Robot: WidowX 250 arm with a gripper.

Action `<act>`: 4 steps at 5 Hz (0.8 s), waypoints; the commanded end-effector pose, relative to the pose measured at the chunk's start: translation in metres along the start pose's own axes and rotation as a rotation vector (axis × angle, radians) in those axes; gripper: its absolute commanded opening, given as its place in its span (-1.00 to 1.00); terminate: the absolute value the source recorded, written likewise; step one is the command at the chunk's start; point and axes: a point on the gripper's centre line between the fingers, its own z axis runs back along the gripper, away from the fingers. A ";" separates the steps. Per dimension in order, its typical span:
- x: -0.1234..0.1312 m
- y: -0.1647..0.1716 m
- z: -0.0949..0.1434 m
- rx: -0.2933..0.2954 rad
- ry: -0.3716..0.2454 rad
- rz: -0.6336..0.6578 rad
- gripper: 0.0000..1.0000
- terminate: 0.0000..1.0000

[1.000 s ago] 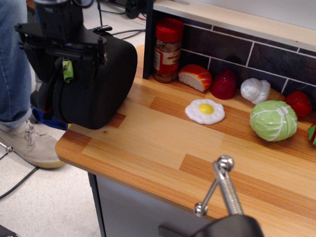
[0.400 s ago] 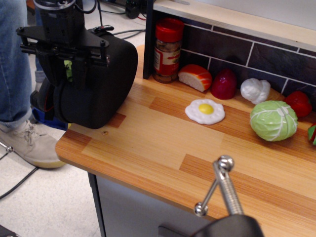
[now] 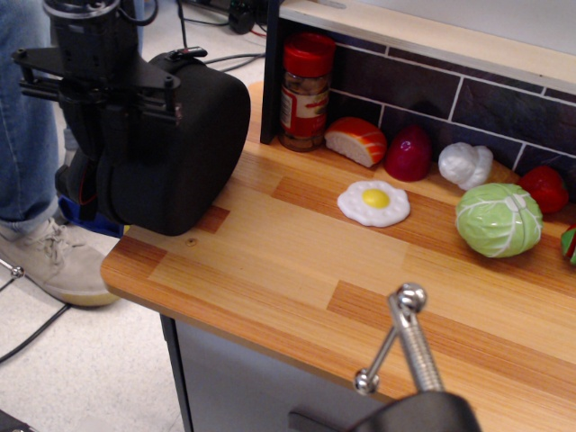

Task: Zip zipper bag

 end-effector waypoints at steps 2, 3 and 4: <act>-0.056 0.042 -0.013 0.046 0.120 -0.209 -1.00 -1.00; -0.048 0.034 -0.053 0.006 0.011 -0.189 -1.00 -1.00; -0.050 0.025 -0.085 -0.049 -0.039 -0.165 -1.00 -1.00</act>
